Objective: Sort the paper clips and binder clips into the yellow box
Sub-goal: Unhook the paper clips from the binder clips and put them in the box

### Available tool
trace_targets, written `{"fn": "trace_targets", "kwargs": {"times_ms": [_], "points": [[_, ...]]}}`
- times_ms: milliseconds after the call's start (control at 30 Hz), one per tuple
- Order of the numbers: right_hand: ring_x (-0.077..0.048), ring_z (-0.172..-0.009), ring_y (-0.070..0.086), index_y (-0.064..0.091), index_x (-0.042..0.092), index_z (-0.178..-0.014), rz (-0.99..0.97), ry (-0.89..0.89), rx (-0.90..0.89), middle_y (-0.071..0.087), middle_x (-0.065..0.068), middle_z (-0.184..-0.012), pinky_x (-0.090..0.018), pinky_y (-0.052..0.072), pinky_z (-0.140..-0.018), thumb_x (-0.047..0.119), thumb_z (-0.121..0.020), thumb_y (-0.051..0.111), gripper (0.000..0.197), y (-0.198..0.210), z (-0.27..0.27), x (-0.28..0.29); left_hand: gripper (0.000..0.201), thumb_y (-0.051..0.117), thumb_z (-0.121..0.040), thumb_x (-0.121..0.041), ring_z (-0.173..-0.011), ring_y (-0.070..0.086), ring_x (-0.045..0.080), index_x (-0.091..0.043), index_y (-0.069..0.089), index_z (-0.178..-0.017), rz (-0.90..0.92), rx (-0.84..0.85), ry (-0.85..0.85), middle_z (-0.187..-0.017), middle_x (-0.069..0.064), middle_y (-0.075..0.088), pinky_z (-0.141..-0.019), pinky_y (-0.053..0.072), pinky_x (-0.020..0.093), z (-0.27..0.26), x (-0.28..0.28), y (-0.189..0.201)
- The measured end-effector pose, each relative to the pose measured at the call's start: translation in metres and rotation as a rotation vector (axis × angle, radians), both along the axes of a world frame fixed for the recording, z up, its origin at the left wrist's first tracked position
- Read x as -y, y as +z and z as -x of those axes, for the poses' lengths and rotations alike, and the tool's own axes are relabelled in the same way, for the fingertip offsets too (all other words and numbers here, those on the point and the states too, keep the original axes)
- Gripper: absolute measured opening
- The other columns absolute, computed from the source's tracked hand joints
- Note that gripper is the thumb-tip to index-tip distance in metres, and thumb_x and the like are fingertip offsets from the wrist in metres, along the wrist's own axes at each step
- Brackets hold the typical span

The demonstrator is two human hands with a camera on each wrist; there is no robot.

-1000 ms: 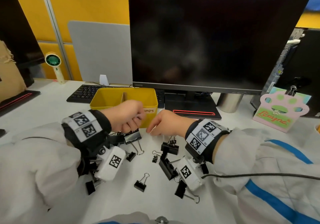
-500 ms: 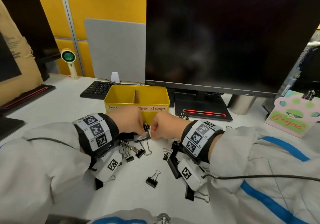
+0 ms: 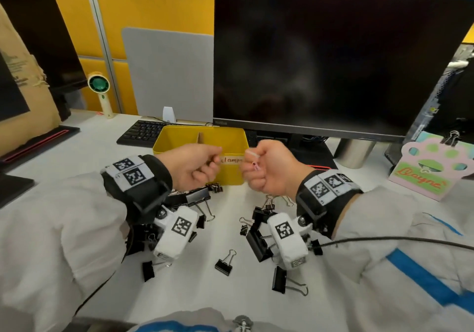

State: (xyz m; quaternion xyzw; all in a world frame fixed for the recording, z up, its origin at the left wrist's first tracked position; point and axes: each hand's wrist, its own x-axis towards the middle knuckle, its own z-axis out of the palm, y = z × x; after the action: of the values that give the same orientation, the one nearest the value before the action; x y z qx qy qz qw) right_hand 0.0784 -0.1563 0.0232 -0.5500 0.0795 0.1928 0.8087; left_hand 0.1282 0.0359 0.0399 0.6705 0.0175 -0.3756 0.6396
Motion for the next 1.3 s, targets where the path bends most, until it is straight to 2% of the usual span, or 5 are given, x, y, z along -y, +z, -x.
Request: {"fn": "trace_targets", "kwargs": {"times_ms": [233,533,633,1133,1300], "points": [[-0.008,-0.037,0.030,0.054,0.008,-0.071,-0.356,-0.350,0.056,0.049,-0.004,-0.066,-0.017,0.023,-0.031,0.022,-0.089,0.041,0.026,0.015,0.010,0.049,0.027,0.040,-0.107,-0.028,-0.050,0.035,0.005,-0.011,0.058,-0.096,0.174,-0.099,0.004,-0.065,-0.003,0.046,-0.032,0.025,0.012,0.017,0.044,0.001],[-0.006,-0.045,0.037,0.074,0.018,-0.110,1.278,-0.063,0.037,0.045,0.010,-0.059,-0.019,0.031,-0.039,0.020,-0.083,0.080,0.027,0.009,0.029,0.070,0.049,0.056,-0.101,-0.027,-0.063,0.053,0.012,-0.035,0.043,-0.147,-0.747,0.820,-0.493,-0.112,0.001,0.064,-0.045,0.043,0.021,0.026,0.106,-0.022],[0.000,-0.033,0.044,0.079,0.015,-0.106,1.341,0.109,0.105,0.055,0.014,-0.055,-0.013,0.030,-0.033,0.016,-0.082,0.080,0.024,-0.001,0.032,0.068,0.059,0.050,-0.102,-0.017,-0.115,0.061,0.022,-0.021,0.028,-0.156,-0.885,0.987,-0.578,-0.148,0.004,0.049,-0.090,0.053,0.030,0.020,0.121,-0.029],[-0.009,-0.100,0.060,0.063,0.026,-0.134,1.369,0.011,0.227,0.060,0.004,-0.133,-0.025,0.051,-0.086,0.013,-0.097,0.062,0.040,-0.007,-0.006,0.083,0.023,0.079,-0.084,-0.031,-0.111,0.060,0.012,-0.022,0.078,-0.104,-0.780,1.054,-0.453,-0.121,-0.008,0.066,-0.093,0.049,0.027,0.019,0.123,-0.036],[-0.014,-0.107,0.064,0.078,0.018,-0.107,1.429,0.056,0.205,0.072,0.001,-0.112,-0.036,0.052,-0.099,0.023,-0.088,0.073,0.020,-0.017,-0.018,0.079,0.020,0.082,-0.081,-0.032,-0.103,0.063,0.014,-0.019,0.078,-0.095,-0.798,0.969,-0.444,-0.108,-0.007,0.068,-0.089,0.053,0.031,0.019,0.117,-0.040]]}}
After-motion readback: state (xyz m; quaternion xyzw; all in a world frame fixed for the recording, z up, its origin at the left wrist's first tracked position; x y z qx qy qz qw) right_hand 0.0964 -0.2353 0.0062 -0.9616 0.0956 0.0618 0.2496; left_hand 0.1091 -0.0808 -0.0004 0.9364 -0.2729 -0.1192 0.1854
